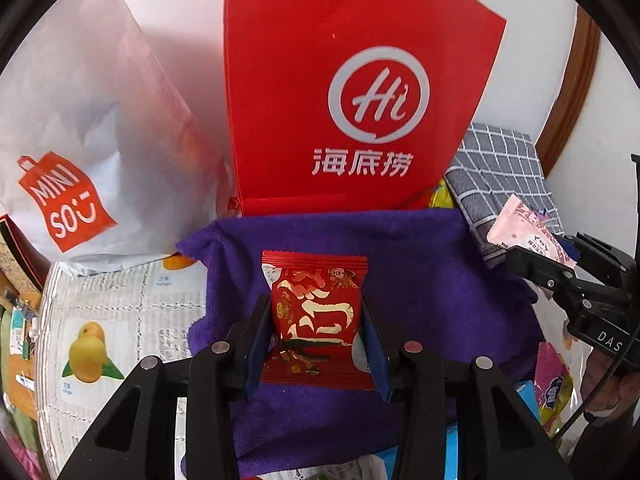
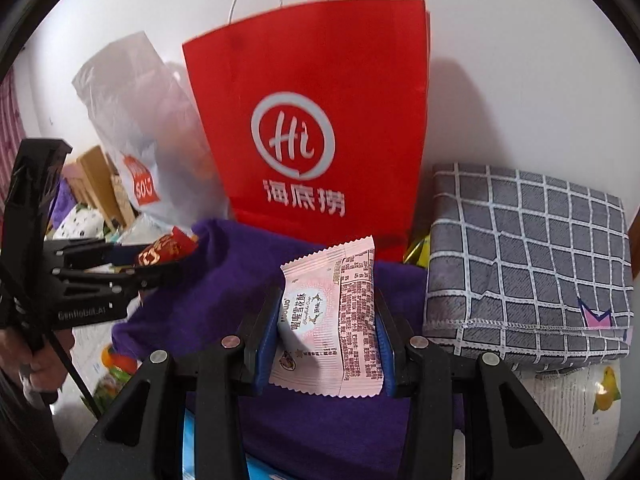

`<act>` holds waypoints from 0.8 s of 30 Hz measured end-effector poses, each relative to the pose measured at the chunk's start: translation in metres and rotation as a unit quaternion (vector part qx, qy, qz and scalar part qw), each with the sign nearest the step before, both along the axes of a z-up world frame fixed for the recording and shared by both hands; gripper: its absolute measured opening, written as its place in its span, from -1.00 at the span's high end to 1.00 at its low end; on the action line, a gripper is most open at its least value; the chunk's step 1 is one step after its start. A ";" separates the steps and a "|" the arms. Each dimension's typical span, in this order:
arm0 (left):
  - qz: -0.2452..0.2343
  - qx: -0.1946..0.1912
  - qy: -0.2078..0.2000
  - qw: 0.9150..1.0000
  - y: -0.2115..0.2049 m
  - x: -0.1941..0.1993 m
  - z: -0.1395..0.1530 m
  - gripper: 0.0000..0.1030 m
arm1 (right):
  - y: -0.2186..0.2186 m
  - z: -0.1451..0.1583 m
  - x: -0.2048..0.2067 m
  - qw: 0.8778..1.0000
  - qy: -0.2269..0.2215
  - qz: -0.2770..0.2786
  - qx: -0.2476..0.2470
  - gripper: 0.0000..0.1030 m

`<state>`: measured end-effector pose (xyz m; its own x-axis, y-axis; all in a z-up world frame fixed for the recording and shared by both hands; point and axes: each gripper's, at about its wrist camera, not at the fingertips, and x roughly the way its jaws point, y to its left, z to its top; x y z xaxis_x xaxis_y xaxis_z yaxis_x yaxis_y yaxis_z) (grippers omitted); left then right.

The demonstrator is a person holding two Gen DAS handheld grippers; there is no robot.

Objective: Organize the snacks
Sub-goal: 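Carry the red packet with left tool while right tool carries pink packet onto purple towel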

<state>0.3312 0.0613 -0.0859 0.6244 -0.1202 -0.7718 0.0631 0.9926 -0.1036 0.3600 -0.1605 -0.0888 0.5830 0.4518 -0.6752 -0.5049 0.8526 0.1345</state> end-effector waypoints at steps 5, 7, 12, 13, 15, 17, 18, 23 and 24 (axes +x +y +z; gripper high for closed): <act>0.002 -0.003 0.022 1.000 0.000 0.006 -0.015 0.21 | 0.004 -0.013 0.005 1.000 0.021 0.015 -0.011 0.20; 0.003 -0.009 0.030 1.000 0.001 0.007 -0.021 0.21 | 0.006 -0.018 0.007 0.999 0.026 0.016 -0.021 0.20; 0.009 0.000 0.044 0.999 0.002 0.010 -0.028 0.21 | 0.012 -0.031 0.012 0.998 0.046 0.020 -0.041 0.19; 0.010 -0.001 0.047 0.999 0.002 0.010 -0.029 0.21 | 0.013 -0.033 0.012 0.998 0.047 0.021 -0.043 0.20; 0.011 -0.003 0.053 0.999 0.003 0.011 -0.031 0.21 | 0.015 -0.038 0.013 0.997 0.055 0.023 -0.049 0.20; 0.011 -0.003 0.057 0.998 0.004 0.012 -0.033 0.21 | 0.016 -0.041 0.015 0.996 0.063 0.021 -0.057 0.20; 0.012 -0.002 0.059 0.998 0.004 0.012 -0.034 0.21 | 0.017 -0.043 0.017 0.996 0.067 0.020 -0.060 0.19; 0.011 0.004 0.066 0.998 0.001 0.014 -0.038 0.21 | 0.018 -0.050 0.019 0.994 0.083 0.020 -0.070 0.19; 0.010 0.006 0.068 0.998 0.001 0.015 -0.040 0.21 | 0.019 -0.052 0.020 0.993 0.086 0.020 -0.074 0.19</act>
